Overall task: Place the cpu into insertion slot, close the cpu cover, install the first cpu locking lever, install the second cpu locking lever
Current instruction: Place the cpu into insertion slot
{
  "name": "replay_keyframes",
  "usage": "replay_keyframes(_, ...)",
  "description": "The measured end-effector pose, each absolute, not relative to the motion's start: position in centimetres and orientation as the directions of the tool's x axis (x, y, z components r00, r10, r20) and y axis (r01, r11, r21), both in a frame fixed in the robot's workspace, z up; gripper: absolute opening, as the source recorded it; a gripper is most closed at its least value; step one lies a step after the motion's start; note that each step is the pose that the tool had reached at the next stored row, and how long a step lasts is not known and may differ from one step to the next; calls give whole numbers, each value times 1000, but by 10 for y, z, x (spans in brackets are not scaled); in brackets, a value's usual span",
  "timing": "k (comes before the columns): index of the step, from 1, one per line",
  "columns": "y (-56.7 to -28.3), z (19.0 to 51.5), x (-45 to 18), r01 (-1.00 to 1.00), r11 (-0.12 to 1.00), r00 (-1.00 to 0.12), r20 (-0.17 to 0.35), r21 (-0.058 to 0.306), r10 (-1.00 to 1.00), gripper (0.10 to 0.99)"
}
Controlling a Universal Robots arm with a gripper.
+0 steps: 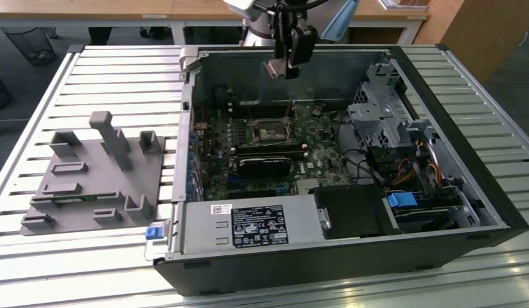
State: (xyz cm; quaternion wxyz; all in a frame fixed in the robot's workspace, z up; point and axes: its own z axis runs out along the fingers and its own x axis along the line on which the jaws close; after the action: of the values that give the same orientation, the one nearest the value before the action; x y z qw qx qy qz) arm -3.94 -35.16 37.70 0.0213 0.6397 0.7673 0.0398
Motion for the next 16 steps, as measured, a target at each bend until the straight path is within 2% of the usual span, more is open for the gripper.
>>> replay_keyframes(16, -352, 377, -39, 992, 91, -93, 18, 88, 995, 541)
